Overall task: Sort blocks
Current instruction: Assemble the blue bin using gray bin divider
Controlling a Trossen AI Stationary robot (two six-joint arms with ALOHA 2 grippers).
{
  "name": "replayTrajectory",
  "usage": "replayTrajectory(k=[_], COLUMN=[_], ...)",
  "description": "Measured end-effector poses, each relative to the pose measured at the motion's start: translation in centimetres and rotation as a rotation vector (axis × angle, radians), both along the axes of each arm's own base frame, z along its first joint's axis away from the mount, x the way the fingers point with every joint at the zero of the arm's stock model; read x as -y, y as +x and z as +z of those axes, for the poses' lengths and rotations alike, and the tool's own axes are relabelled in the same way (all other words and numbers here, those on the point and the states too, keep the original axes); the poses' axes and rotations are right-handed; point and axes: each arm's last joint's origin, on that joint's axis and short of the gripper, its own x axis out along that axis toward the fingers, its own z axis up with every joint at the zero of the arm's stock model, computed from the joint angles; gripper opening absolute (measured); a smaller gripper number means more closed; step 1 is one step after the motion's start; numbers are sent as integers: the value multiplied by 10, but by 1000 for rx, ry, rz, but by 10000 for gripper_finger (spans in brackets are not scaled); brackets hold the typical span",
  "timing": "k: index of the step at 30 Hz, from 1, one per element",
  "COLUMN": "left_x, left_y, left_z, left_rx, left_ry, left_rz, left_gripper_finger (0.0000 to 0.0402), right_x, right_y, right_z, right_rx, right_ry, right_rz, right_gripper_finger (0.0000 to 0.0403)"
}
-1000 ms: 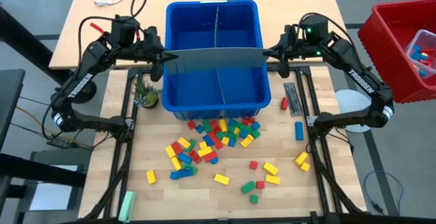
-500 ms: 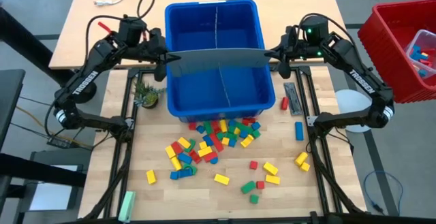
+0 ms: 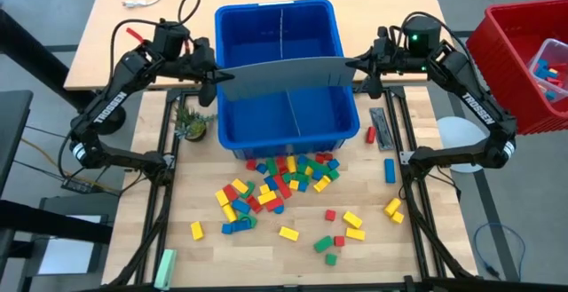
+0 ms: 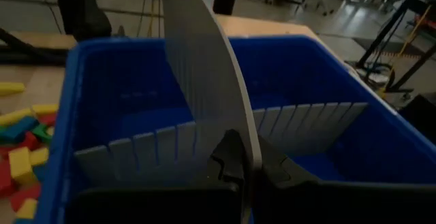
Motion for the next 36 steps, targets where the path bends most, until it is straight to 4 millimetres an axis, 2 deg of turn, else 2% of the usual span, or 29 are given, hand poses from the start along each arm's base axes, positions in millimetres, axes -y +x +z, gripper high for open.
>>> replayTrajectory(k=[10, 18, 24, 31, 36], left_x=[-1, -3, -3, -3, -3], left_y=[-2, 0, 2, 2, 2], left_z=[-4, -6, -6, -6, -7], left_rx=[-55, -68, -51, -51, -55], left_ry=[4, 4, -14, -13, -17], left_rz=[60, 67, 31, 32, 32], left_gripper_finger=[12, 12, 12, 12, 12], right_x=[7, 9, 8, 0, -1], right_y=[7, 8, 6, 6, 6], right_z=[-14, -15, -12, 4, 2], right_rx=[-62, -78, -74, -28, -47], right_ry=[52, 32, -15, -54, -30], right_rz=[-6, -13, -27, -4, 0], right_gripper_finger=[0, 0, 0, 0, 0])
